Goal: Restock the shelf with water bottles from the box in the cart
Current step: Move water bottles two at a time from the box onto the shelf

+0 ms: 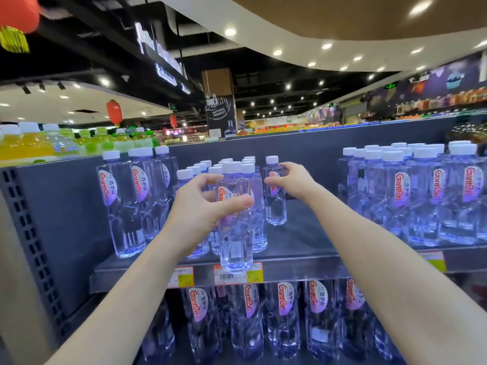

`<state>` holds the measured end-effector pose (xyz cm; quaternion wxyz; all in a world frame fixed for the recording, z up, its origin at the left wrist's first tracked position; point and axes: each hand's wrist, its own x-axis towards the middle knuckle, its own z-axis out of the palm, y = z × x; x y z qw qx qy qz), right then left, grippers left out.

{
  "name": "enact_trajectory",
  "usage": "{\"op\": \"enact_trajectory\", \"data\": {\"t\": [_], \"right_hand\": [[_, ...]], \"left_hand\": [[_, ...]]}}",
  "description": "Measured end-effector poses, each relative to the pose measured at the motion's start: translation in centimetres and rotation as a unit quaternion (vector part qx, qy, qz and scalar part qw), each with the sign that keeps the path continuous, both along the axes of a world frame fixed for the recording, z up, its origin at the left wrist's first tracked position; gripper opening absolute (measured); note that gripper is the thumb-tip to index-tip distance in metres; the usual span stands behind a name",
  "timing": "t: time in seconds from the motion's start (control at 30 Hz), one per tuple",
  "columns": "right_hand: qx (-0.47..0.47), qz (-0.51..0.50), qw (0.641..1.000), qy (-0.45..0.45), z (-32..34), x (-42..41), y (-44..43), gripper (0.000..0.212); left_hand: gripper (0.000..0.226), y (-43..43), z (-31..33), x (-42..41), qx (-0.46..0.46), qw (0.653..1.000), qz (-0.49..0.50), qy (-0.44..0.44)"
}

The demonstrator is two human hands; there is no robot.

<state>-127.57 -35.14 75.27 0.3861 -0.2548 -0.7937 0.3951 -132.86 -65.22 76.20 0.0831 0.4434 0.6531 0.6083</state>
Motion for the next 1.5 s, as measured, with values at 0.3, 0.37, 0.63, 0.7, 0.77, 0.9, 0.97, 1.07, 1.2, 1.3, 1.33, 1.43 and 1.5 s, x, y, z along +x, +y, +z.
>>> {"op": "enact_trajectory", "data": {"t": [0.3, 0.37, 0.63, 0.7, 0.77, 0.9, 0.97, 1.07, 1.2, 1.3, 1.33, 1.43, 1.5], "right_hand": [[-0.012, -0.009, 1.000, 0.008, -0.6, -2.3, 2.0, 0.088], [-0.009, -0.009, 1.000, 0.009, -0.7, -2.6, 2.2, 0.089], [-0.016, -0.020, 1.000, 0.003, -0.5, -3.3, 3.0, 0.090], [-0.022, -0.017, 1.000, 0.004, -0.5, -3.4, 3.2, 0.089], [-0.024, -0.015, 1.000, 0.007, -0.5, -3.5, 3.3, 0.090], [-0.038, -0.005, 0.999, -0.003, -0.5, -3.5, 3.5, 0.090], [-0.051, 0.005, 0.998, -0.029, -0.4, -2.8, 2.9, 0.097], [-0.077, -0.022, 0.996, -0.048, 0.0, -1.3, 1.5, 0.108], [-0.064, -0.144, 0.986, 0.052, 2.3, 2.9, -2.4, 0.040], [-0.110, 0.022, 0.990, 0.090, 3.7, 7.2, -7.5, 0.015], [-0.135, 0.125, 0.980, 0.077, 3.8, 8.6, -9.5, 0.017], [-0.115, 0.294, 0.949, -0.006, 3.1, 12.0, -13.3, 0.031], [-0.056, 0.267, 0.961, -0.038, 2.4, 13.0, -14.4, 0.044]], "left_hand": [[0.078, 0.6, -0.2, 0.2, 0.000, 1.000, -0.001, 0.000], [0.081, 0.6, -0.1, 0.3, 0.001, 1.000, 0.001, 0.001], [0.064, 0.0, 0.1, 0.8, 0.000, 1.000, -0.013, 0.012], [0.066, -0.1, 0.2, 0.6, -0.001, 1.000, -0.014, 0.013], [0.069, -0.1, 0.2, 0.3, 0.002, 1.000, -0.018, 0.010], [0.072, 0.2, 0.0, 0.1, 0.003, 1.000, -0.007, 0.011], [0.075, 0.2, -0.1, 0.3, 0.000, 1.000, -0.008, 0.012], [0.075, 0.1, 0.0, 0.8, 0.002, 1.000, -0.018, 0.012], [0.061, 0.5, 0.6, 1.7, 0.011, 0.999, -0.030, 0.007], [0.063, 1.5, 1.1, 2.5, 0.026, 0.999, -0.020, 0.000], [0.064, 1.9, 1.3, 2.9, 0.031, 1.000, -0.005, -0.001], [0.059, 2.9, 1.8, 3.9, 0.043, 0.998, 0.041, -0.002], [0.061, 3.4, 2.0, 4.7, 0.047, 0.997, 0.056, 0.001]]}}
